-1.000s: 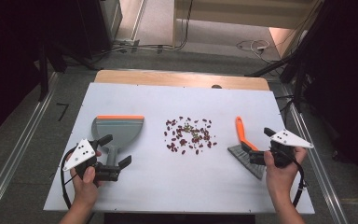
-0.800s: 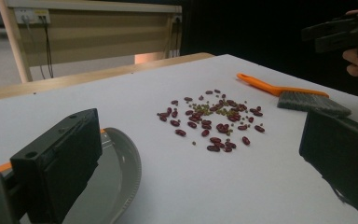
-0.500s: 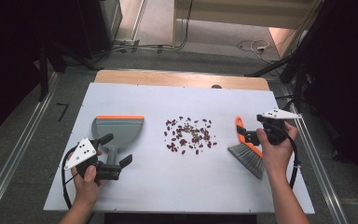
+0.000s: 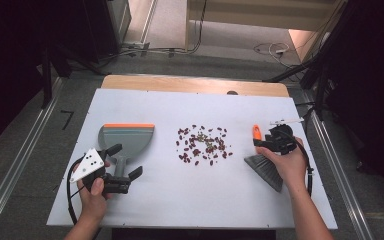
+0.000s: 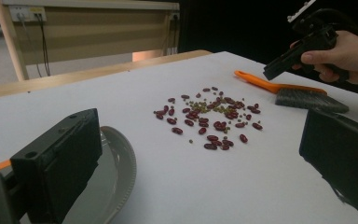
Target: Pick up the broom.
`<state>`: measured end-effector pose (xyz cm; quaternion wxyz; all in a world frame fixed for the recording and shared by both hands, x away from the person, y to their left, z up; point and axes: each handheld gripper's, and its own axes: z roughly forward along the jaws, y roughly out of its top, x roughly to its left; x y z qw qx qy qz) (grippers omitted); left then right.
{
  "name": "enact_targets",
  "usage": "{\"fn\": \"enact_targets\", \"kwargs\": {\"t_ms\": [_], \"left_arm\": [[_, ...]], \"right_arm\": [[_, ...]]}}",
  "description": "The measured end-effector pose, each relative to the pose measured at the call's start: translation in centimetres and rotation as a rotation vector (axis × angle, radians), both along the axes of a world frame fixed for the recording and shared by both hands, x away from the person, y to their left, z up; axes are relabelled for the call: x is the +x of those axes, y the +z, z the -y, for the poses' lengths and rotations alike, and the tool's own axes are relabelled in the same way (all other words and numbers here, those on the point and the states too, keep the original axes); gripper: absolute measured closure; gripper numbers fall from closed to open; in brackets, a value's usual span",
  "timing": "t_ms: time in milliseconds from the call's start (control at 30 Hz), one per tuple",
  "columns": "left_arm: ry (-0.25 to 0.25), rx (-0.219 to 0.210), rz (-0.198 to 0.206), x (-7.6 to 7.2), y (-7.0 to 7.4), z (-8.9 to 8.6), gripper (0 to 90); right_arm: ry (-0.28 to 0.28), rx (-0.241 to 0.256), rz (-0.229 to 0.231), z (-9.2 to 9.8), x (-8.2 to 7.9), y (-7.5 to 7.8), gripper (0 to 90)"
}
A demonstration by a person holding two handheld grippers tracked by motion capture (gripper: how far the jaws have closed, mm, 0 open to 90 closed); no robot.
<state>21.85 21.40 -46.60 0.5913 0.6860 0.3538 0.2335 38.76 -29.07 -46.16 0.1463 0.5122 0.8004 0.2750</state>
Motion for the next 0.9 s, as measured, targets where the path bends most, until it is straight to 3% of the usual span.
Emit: {"fn": "enact_targets", "kwargs": {"t_ms": [100,233,333,567,700,867,900], "left_arm": [[-0.002,0.004,-0.002,0.0,0.0,0.0,0.0],[-0.005,0.005,-0.003,0.0,0.0,0.0,0.0],[-0.007,0.006,-0.005,0.0,0.0,0.0,0.0],[-0.008,0.01,-0.005,-0.1,0.0,0.1,0.0],[-0.013,0.014,-0.005,-0.1,0.0,0.4,0.0],[-0.02,0.021,-0.004,-0.1,0.1,0.6,0.0],[-0.02,0.022,-0.005,-0.1,0.1,0.7,0.0]], "right_arm": [[-0.019,-0.037,-0.017,0.0,-0.1,-0.5,52.7],[-0.066,-0.001,-0.079,-0.1,-0.2,-0.7,56.5],[-0.07,-0.075,-0.106,-0.5,-0.4,-1.0,56.7],[-0.075,-0.136,-0.129,-1.0,-0.5,-1.6,56.8],[-0.084,-0.114,-0.13,-0.6,-0.5,-1.6,64.7],[-0.075,-0.074,-0.119,0.0,-0.6,-1.8,67.0],[-0.071,-0.052,-0.092,0.3,-0.9,-2.0,67.0]]}}
